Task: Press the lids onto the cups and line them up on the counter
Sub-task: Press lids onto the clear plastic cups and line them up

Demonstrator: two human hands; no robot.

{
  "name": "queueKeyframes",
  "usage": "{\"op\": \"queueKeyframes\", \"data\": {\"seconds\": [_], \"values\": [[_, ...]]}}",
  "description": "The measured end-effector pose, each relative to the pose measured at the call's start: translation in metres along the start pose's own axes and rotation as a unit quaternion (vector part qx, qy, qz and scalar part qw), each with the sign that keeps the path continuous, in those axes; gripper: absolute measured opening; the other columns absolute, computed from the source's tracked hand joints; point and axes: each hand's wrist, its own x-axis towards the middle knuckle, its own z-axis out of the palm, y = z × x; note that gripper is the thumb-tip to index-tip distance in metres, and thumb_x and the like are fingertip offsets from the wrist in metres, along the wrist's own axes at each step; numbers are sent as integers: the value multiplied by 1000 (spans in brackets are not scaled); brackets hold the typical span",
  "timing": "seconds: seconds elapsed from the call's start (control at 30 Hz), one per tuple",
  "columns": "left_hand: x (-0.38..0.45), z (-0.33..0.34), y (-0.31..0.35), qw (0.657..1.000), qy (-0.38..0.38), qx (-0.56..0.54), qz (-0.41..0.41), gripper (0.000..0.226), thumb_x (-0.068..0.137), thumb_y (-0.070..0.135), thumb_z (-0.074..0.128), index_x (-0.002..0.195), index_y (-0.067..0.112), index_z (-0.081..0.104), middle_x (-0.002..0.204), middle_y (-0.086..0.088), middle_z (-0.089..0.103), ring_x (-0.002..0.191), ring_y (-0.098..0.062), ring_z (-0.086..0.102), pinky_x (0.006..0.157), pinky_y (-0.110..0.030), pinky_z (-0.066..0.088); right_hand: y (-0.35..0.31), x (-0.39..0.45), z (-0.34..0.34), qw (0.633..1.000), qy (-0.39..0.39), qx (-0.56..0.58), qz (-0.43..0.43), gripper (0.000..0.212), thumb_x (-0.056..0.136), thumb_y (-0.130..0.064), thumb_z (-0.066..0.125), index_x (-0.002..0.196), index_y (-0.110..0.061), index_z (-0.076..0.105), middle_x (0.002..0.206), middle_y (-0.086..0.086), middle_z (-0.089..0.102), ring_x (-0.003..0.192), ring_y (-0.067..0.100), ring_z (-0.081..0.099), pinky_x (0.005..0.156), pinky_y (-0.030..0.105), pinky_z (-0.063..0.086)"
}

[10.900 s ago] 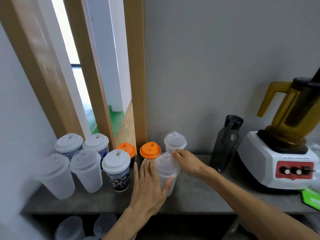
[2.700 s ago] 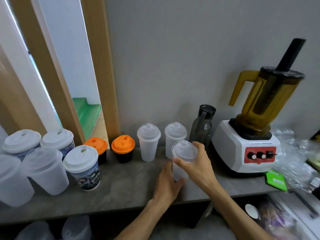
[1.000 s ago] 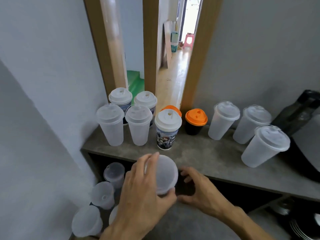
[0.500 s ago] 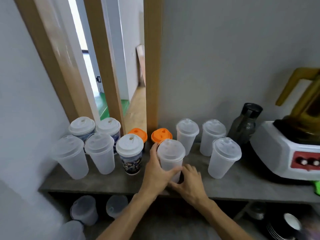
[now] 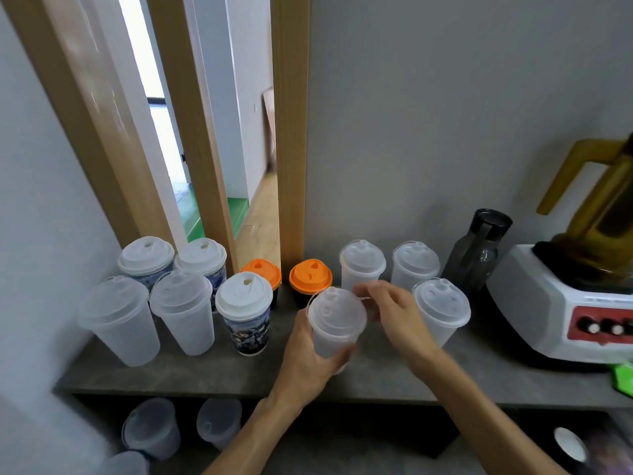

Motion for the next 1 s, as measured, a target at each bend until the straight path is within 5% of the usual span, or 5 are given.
{"op": "queueKeyframes", "data": {"seconds": [0.17, 0.3, 0.47, 0.7, 1.0], "values": [[1, -4, 0, 1000, -9, 10, -3, 84, 69, 39, 88, 137, 38, 38, 129, 27, 52, 120, 11, 49, 89, -2, 40, -26, 32, 9, 990, -77, -21, 112, 19, 96, -28, 64, 87, -15, 75, 90, 0, 72, 87, 18, 66, 70, 27, 50], [2, -4, -5, 1000, -20, 11, -2, 84, 70, 40, 87, 138, 38, 37, 130, 25, 51, 120, 11, 48, 89, -3, 41, -12, 40, 16, 989, -81, 13, 122, 22, 95, -26, 67, 93, -4, 71, 100, 6, 73, 99, 24, 68, 79, 33, 54], [4, -5, -7, 1000, -26, 9, 9, 84, 70, 40, 87, 138, 39, 37, 131, 23, 52, 122, 7, 49, 93, -7, 42, -4, 36, 16, 982, -82, 102, 136, 19, 95, -22, 68, 77, -15, 67, 98, 9, 74, 97, 27, 68, 94, 46, 54], [5, -7, -11, 999, -45, 4, 3, 82, 69, 44, 86, 136, 42, 38, 131, 23, 53, 121, 6, 51, 93, -9, 45, 11, 12, 7, 969, -60, 196, 135, 22, 102, -19, 55, 105, -14, 76, 104, 3, 76, 94, 17, 66, 74, 27, 45], [5, -6, -12, 999, -51, 6, 14, 84, 70, 43, 85, 138, 42, 36, 134, 23, 51, 124, 6, 49, 98, -15, 43, 24, -3, 18, 983, 31, 164, 72, 23, 103, -26, 54, 113, -23, 75, 112, -5, 75, 114, 19, 67, 100, 40, 53]]}}
